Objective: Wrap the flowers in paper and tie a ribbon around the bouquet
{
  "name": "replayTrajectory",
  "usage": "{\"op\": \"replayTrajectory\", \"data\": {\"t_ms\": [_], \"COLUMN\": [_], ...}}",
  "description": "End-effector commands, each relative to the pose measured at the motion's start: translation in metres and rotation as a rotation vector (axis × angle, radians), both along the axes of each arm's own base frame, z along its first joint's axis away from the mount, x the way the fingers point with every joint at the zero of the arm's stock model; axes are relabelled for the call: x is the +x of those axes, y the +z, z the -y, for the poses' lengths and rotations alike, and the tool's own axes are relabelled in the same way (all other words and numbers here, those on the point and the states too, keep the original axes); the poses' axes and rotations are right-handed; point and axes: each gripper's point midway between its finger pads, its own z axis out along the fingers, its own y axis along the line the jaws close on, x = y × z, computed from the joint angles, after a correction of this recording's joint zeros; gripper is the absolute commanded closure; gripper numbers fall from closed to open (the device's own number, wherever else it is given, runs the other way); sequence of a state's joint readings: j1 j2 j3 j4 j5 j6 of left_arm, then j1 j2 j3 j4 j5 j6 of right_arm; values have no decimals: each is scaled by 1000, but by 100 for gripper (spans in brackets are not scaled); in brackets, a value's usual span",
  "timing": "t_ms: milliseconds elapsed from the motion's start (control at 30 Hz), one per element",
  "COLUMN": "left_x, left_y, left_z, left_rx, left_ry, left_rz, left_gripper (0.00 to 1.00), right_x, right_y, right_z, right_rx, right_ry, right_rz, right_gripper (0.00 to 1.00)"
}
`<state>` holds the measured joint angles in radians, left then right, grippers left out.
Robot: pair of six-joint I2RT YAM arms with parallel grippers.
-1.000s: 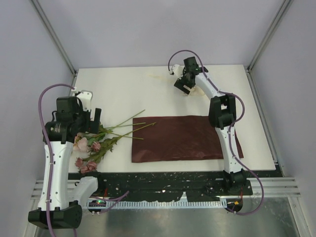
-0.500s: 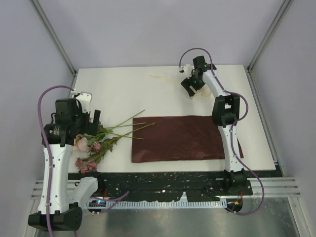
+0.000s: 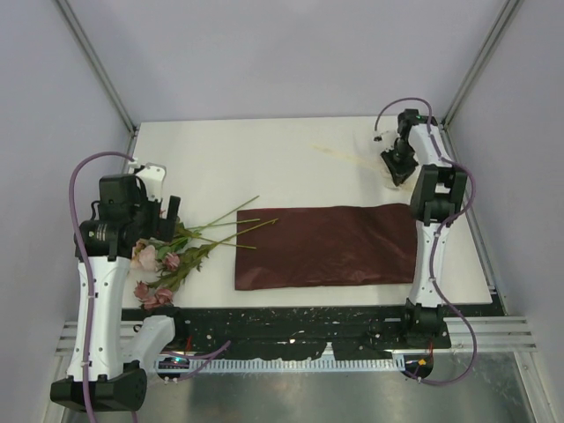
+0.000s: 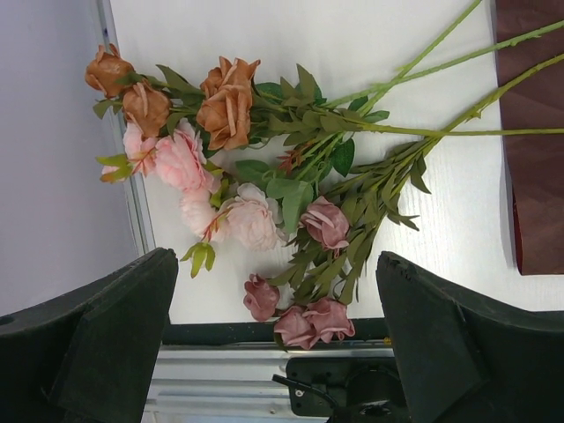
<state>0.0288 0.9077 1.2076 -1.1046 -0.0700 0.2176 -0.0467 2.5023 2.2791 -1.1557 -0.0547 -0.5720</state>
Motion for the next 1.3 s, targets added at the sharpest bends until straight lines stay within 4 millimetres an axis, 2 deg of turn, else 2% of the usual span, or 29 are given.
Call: {"op": "replayTrajectory", "data": {"t_ms": [0, 67, 100, 133, 167, 200, 233, 267, 300, 333, 367, 400, 467, 500, 533, 567, 600, 667, 700, 733, 767, 800, 833, 867, 933, 1000, 1133, 1233, 1267], "left_x": [15, 19, 21, 23, 23, 24, 24, 24, 24, 22, 20, 18, 13, 11, 9, 7, 4, 0, -3, -6, -9, -10, -13, -14, -14, -13, -9, -5, -3], "left_y": [6, 6, 5, 4, 4, 4, 3, 2, 2, 2, 1, 1, 0, 0, 0, -1, 0, 0, 0, 1, 1, 2, 3, 6, 5, 3, 1, 2, 2], "left_z": [6, 7, 7, 8, 9, 10, 10, 17, 18, 21, 23, 26, 30, 32, 33, 35, 36, 40, 42, 44, 46, 48, 49, 50, 44, 36, 38, 36, 34], "left_rx": [-26, -36, -38, -41, -48, -49, -46, -71, -75, -84, -89, -101, -120, -132, -138, -147, -155, -178, -192, -209, -226, -251, -274, -299, -325, -389, -594, -667, -664], "left_ry": [-25, -26, -26, -27, -34, -39, -40, -71, -85, -102, -112, -123, -136, -137, -136, -138, -141, -144, -145, -144, -144, -136, -121, -103, -39, 42, 103, 120, 123], "left_rz": [48, 48, 48, 47, 49, 47, 44, 41, 38, 31, 21, 12, 2, 2, 4, 3, 9, 12, 9, 11, 6, 5, 1, -3, -27, -58, -117, -125, -117], "left_gripper": [0, 0, 0, 0, 0, 0, 0, 0, 0, 0, 0, 0, 0, 0, 0, 0, 0, 0, 0, 0, 0, 0, 0, 0, 0, 0, 0, 0, 0], "right_x": [-51, -70, -84, -92, -109, -114, -132, -135, -146, -147, -150, -146, -138, -131, -127, -123, -121, -118, -113, -119, -116, -125, -125, -137, -153, -161, -191, -215, -215], "right_y": [19, 26, 22, 33, 26, 38, 30, 43, 42, 56, 65, 85, 119, 141, 149, 165, 168, 183, 192, 195, 198, 200, 196, 200, 191, 173, 146, 130, 120], "right_z": [68, 89, 92, 103, 109, 111, 110, 101, 95, 88, 79, 73, 51, 36, 26, -2, -16, -93, -116, -156, -180, -219, -243, -277, -331, -381, -454, -496, -506], "right_rx": [-90, -75, -67, -54, -45, -49, -45, -10, 2, 32, 62, 77, 108, 110, 107, 118, 123, 182, 223, 266, 304, 340, 379, 413, 484, 530, 563, 557, 536], "right_ry": [-131, -194, -214, -248, -263, -268, -248, -225, -195, -150, -124, -99, 10, 60, 117, 207, 260, 462, 517, 615, 676, 766, 820, 921, 1051, 1160, 1351, 1472, 1491], "right_rz": [-99, -114, -142, -112, -147, -114, -159, -124, -144, -104, -85, -17, 87, 169, 201, 256, 275, 343, 401, 413, 443, 449, 447, 450, 439, 456, 500, 531, 551], "right_gripper": [85, 94, 94, 94, 95, 95, 94, 94, 82, 73, 52, 30, 5, 5, 5, 4, 5, 5, 5, 5, 5, 5, 4, 4, 5, 5, 5, 5, 5]}}
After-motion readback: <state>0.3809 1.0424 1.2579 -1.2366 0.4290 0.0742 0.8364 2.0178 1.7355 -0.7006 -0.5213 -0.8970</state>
